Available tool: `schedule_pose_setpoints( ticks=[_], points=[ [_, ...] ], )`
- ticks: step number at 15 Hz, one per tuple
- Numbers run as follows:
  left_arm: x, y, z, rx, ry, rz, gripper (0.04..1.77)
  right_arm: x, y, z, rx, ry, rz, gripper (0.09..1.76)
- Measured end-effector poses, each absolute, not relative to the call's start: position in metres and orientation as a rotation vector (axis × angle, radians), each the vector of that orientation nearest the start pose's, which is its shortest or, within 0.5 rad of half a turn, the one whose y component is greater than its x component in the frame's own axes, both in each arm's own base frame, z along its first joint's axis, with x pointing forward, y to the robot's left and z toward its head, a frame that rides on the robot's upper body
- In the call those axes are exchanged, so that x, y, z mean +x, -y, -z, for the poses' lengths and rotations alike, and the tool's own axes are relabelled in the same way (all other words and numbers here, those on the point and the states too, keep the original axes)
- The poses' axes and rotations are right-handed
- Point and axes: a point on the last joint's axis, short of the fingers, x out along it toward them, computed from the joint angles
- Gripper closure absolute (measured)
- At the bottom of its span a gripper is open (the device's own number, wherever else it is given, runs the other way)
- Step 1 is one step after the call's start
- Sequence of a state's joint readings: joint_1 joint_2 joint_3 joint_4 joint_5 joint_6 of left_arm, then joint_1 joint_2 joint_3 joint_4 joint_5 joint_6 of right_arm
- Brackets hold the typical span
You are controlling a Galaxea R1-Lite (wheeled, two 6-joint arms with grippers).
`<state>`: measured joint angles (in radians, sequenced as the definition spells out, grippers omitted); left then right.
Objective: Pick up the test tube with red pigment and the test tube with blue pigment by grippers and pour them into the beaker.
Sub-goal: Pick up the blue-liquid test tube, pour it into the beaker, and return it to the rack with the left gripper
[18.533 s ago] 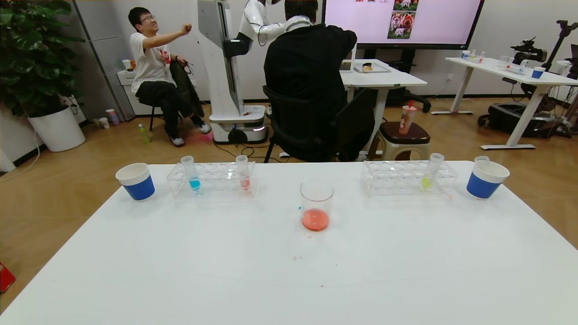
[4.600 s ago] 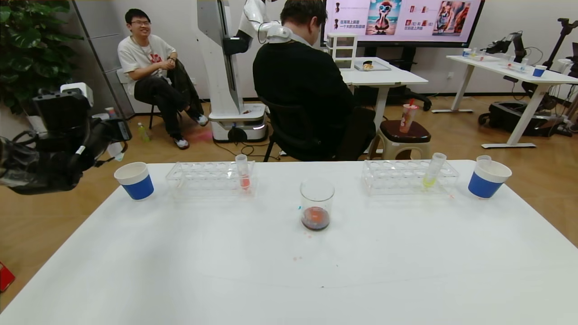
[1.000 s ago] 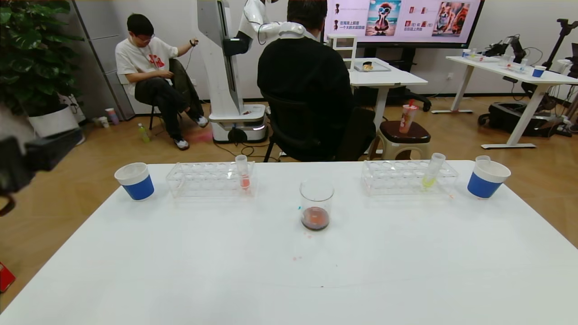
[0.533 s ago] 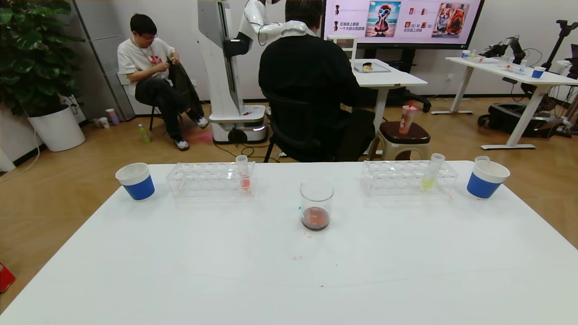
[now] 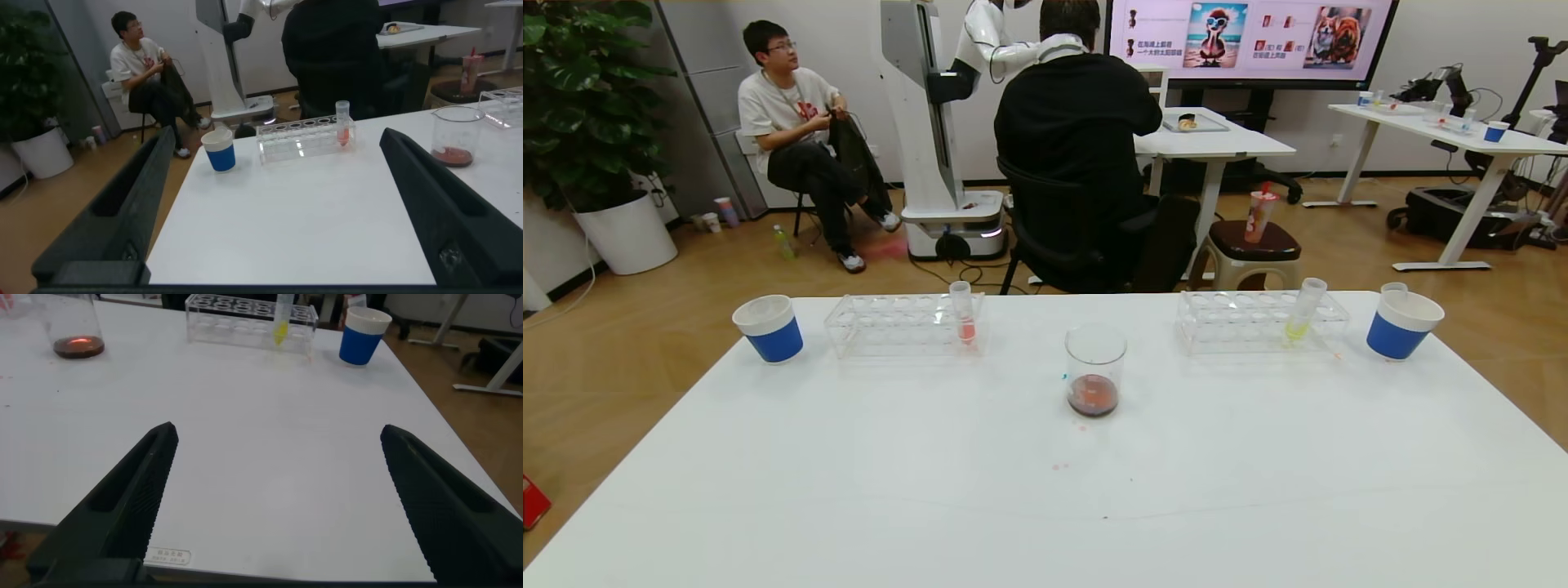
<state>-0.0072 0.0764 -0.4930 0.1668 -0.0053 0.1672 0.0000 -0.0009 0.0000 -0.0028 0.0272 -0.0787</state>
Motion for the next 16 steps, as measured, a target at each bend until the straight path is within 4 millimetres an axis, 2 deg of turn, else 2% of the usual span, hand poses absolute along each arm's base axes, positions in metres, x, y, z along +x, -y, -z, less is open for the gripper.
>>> schedule_pose_setpoints(
  ticks=[3,6,8,16],
  points=[
    [-0.057,0.000,-0.153,0.105,0.210,0.007,0.06,-0.023,-0.001,-0.076,-0.079,0.005,-0.027,0.12],
    [-0.034,0.000,-0.110,0.080,0.147,0.012,0.06,-0.023,-0.001,-0.076,-0.079,0.005,-0.027,0.12],
    [-0.025,0.000,-0.082,0.068,0.019,0.017,0.06,-0.023,-0.001,-0.076,-0.079,0.005,-0.027,0.12],
    [-0.023,0.000,-0.075,0.034,0.001,0.014,0.06,-0.023,-0.001,-0.076,-0.083,0.004,-0.027,0.12]
  ],
)
